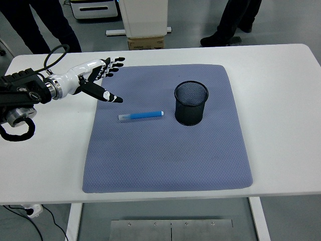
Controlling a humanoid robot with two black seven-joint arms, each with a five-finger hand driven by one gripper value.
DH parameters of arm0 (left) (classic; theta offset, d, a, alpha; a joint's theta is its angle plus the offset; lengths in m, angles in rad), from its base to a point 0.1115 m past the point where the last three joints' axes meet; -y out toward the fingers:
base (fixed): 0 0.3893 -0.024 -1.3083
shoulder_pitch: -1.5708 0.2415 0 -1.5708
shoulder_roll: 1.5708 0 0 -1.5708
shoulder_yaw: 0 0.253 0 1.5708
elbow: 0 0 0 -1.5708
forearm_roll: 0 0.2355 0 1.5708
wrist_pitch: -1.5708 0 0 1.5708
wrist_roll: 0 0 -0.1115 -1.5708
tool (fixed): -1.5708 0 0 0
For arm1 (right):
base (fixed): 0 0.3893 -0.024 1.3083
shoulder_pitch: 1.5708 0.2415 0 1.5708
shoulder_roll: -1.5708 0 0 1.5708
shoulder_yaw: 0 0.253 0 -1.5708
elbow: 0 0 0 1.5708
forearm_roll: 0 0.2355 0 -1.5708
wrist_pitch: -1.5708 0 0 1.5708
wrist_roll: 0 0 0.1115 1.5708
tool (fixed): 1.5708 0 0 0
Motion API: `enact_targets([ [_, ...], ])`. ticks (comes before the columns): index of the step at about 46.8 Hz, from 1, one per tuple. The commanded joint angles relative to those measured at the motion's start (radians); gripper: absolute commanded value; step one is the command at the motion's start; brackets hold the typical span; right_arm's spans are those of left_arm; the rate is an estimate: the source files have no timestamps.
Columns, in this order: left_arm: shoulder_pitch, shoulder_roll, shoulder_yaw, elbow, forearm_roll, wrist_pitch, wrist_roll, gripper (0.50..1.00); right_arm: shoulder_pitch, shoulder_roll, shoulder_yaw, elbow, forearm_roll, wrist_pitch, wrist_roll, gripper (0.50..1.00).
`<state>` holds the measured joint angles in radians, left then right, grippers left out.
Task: Left hand places marker in pen holder
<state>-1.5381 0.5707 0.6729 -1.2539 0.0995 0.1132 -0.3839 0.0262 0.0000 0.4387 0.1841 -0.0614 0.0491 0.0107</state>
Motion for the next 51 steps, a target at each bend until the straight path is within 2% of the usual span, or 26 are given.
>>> enact_targets([
  [1, -0.005, -0.005, 0.002, 0.002, 0.060, -0.003, 0.007, 1.000, 0.000, 0.000, 0.000, 0.000, 0.000, 0.000, 0.000, 1.000],
  [9, -0.013, -0.011, 0.002, 0.005, 0.236, -0.015, 0.010, 1.000, 0.000, 0.000, 0.000, 0.000, 0.000, 0.000, 0.000, 1.000],
  [18, -0.010, -0.057, 0.017, 0.045, 0.318, -0.018, 0.011, 1.000, 0.000, 0.000, 0.000, 0.000, 0.000, 0.000, 0.000, 1.000],
  [28, 0.010, -0.130, 0.022, 0.116, 0.324, -0.015, 0.016, 1.000, 0.000, 0.000, 0.000, 0.000, 0.000, 0.000, 0.000, 1.000],
  [35, 0.032, -0.179, 0.020, 0.157, 0.312, -0.009, 0.066, 1.000, 0.000, 0.000, 0.000, 0.000, 0.000, 0.000, 0.000, 1.000],
  [51, 0.038, -0.233, 0.020, 0.188, 0.310, -0.003, 0.092, 1.000, 0.000, 0.000, 0.000, 0.000, 0.000, 0.000, 0.000, 1.000],
])
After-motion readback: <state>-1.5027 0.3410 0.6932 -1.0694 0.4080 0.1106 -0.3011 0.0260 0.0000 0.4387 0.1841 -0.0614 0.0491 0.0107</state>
